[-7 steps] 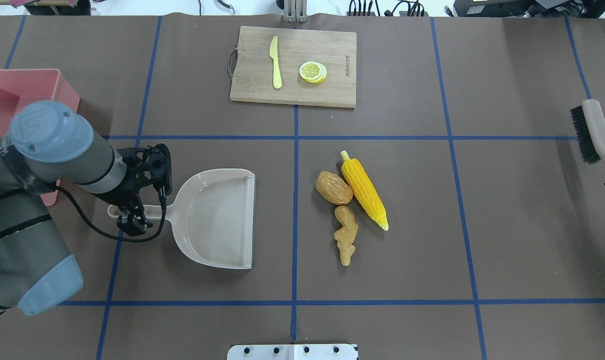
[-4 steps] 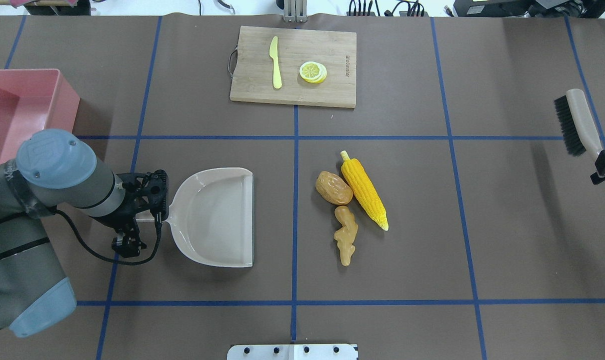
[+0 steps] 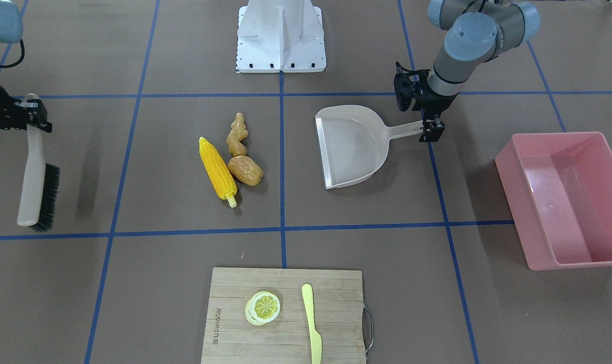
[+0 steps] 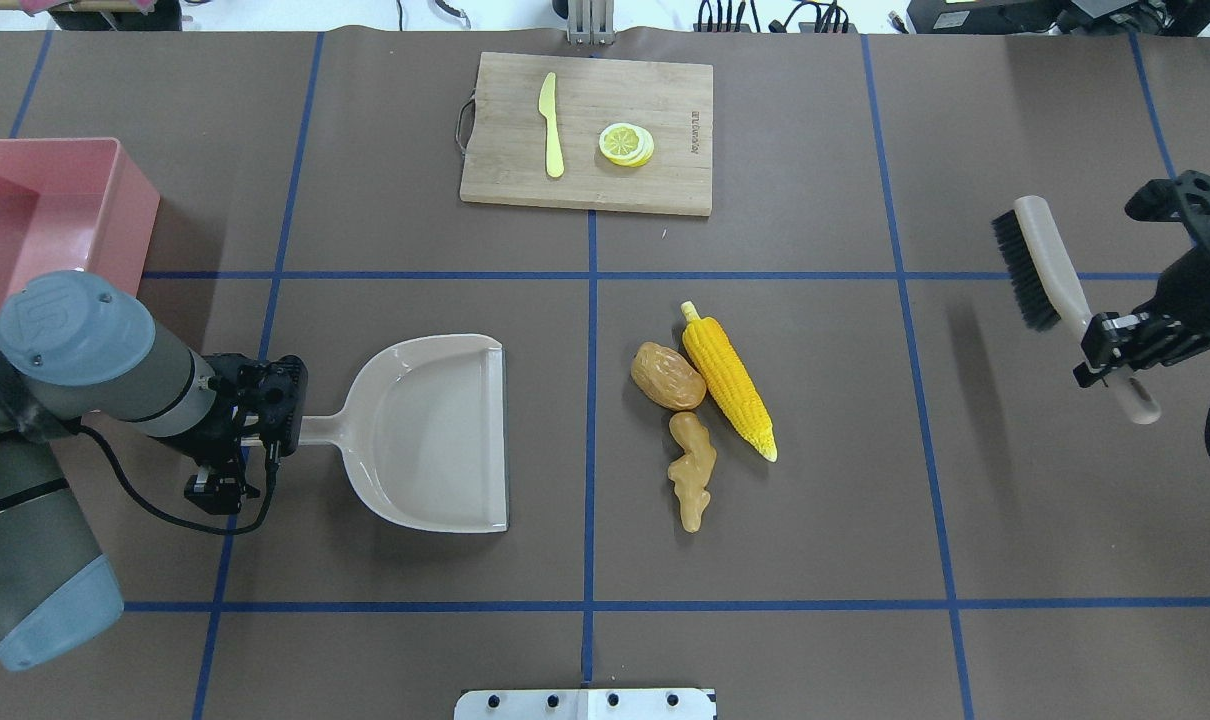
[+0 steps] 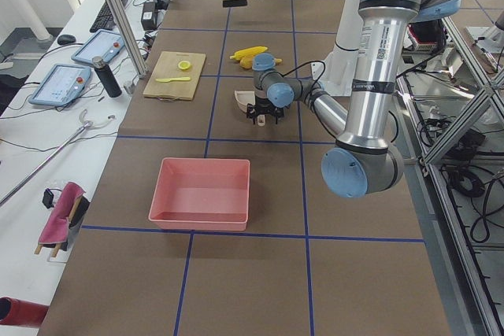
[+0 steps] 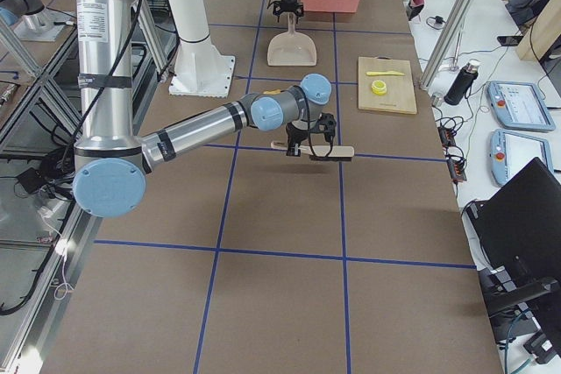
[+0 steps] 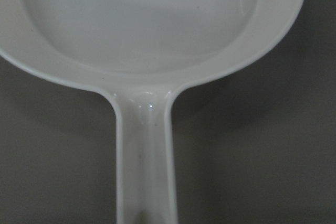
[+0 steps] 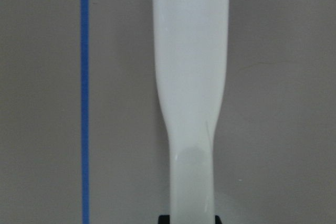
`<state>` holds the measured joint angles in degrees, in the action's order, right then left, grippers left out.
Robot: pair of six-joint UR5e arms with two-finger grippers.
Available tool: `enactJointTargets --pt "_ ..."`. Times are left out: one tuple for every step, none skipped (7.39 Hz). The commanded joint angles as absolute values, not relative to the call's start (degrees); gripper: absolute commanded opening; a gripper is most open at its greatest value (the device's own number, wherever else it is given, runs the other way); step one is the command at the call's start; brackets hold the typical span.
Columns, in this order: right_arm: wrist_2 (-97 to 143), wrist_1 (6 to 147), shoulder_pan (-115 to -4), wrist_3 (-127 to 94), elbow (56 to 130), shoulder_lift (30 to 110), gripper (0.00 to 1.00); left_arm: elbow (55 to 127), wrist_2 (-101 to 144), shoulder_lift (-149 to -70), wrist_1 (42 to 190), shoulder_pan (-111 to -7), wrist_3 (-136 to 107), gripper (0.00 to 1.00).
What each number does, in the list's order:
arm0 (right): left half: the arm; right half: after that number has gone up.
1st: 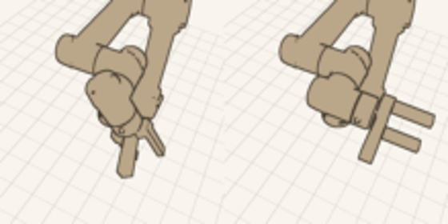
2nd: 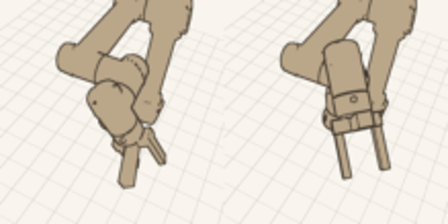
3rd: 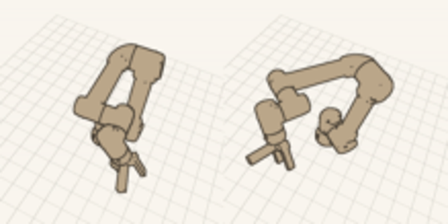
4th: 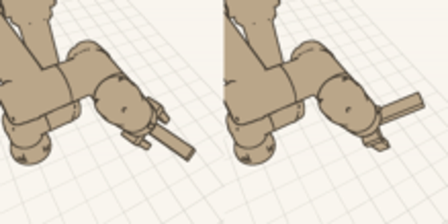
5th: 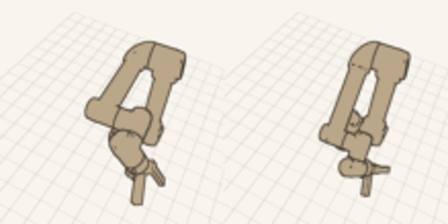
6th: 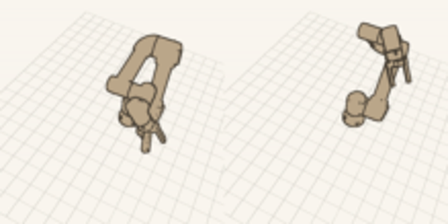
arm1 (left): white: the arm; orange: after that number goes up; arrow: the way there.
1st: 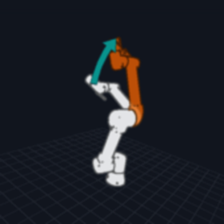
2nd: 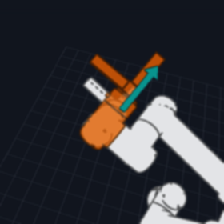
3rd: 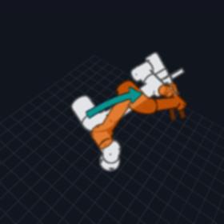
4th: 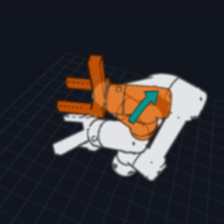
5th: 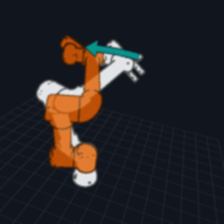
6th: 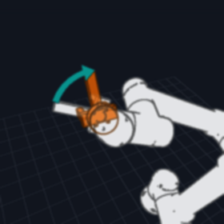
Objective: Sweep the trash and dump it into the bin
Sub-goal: 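Lift the white brush with the right gripper while the left holds the dustpan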
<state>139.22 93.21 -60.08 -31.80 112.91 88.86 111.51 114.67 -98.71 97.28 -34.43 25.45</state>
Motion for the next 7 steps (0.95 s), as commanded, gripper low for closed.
enactJointTargets --pt "141.0 92.9 -57.9 -41.5 114.5 83.5 0.0 109.0 114.7 -101.2 97.4 -34.4 25.7 0.69" --pt "143.2 92.9 -57.9 -44.3 117.7 84.1 0.0 109.2 114.8 -101.5 97.4 -34.5 25.4 0.3" --pt "144.0 93.2 -58.1 -48.7 121.0 84.5 0.0 109.9 115.0 -101.5 97.3 -34.7 25.2 0.0" --pt "145.0 92.8 -57.8 -52.3 121.9 85.2 0.0 110.1 115.0 -101.5 96.9 -35.1 25.8 0.0" --pt "146.9 92.9 -57.3 -52.8 121.1 84.1 0.0 111.8 115.1 -101.5 96.3 -35.2 25.8 0.0" --pt "151.1 92.9 -56.2 -52.6 120.1 83.6 0.0 112.6 115.1 -101.7 95.3 -35.9 25.8 0.0" --pt "152.0 92.9 -56.2 -53.3 120.3 80.6 0.0 112.1 115.3 -104.3 92.2 -36.5 25.9 0.0"
